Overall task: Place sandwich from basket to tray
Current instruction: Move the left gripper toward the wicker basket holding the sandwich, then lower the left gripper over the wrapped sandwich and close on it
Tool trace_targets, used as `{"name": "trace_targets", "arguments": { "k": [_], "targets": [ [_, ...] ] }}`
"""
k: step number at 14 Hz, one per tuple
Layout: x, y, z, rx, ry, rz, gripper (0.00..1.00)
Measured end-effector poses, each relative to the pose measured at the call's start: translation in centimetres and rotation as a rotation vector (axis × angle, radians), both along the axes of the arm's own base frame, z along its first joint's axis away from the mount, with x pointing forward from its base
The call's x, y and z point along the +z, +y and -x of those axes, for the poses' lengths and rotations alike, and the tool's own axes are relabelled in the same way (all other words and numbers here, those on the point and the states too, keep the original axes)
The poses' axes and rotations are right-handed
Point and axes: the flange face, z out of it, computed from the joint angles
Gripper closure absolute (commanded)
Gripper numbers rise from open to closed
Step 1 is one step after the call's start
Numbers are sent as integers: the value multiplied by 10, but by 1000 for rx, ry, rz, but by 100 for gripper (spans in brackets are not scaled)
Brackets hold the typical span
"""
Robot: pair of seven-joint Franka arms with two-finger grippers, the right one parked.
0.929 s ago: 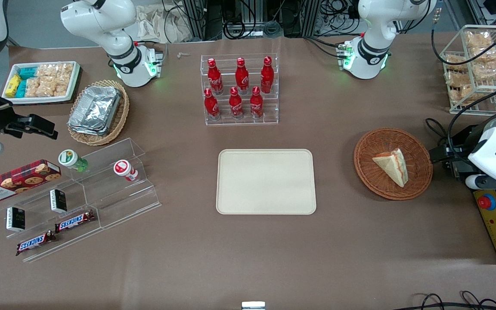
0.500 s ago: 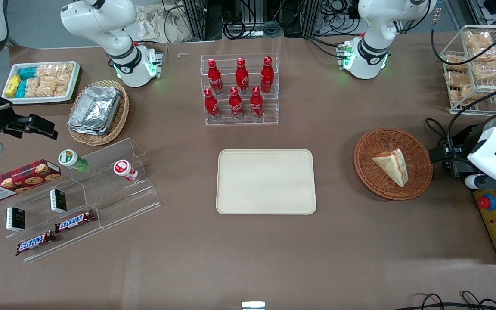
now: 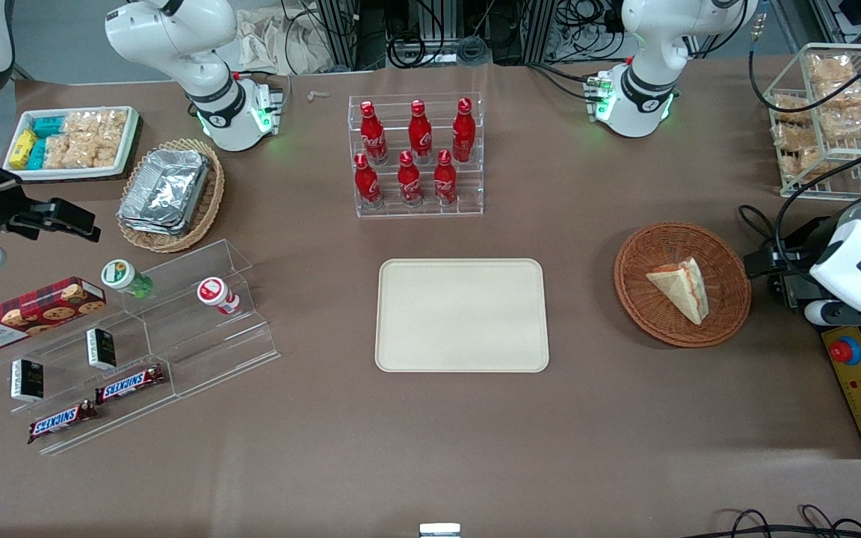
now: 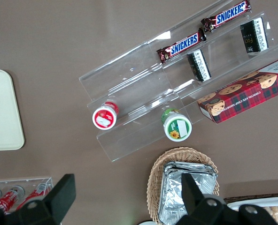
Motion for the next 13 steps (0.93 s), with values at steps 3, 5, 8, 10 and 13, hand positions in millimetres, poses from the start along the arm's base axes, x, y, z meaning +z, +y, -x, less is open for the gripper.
{"name": "trace_targets", "arguments": {
  "k": [3,5,8,10,13],
  "targets": [
    [5,2,12,4,6,-4,0],
    [-1,2,24,16,17,-9,0],
    [-22,1,40,26,13,-15,0],
    [-45,0,55,23,-5,-17,0],
    [-88,9,81,38,-9,-19,0]
  ]
}}
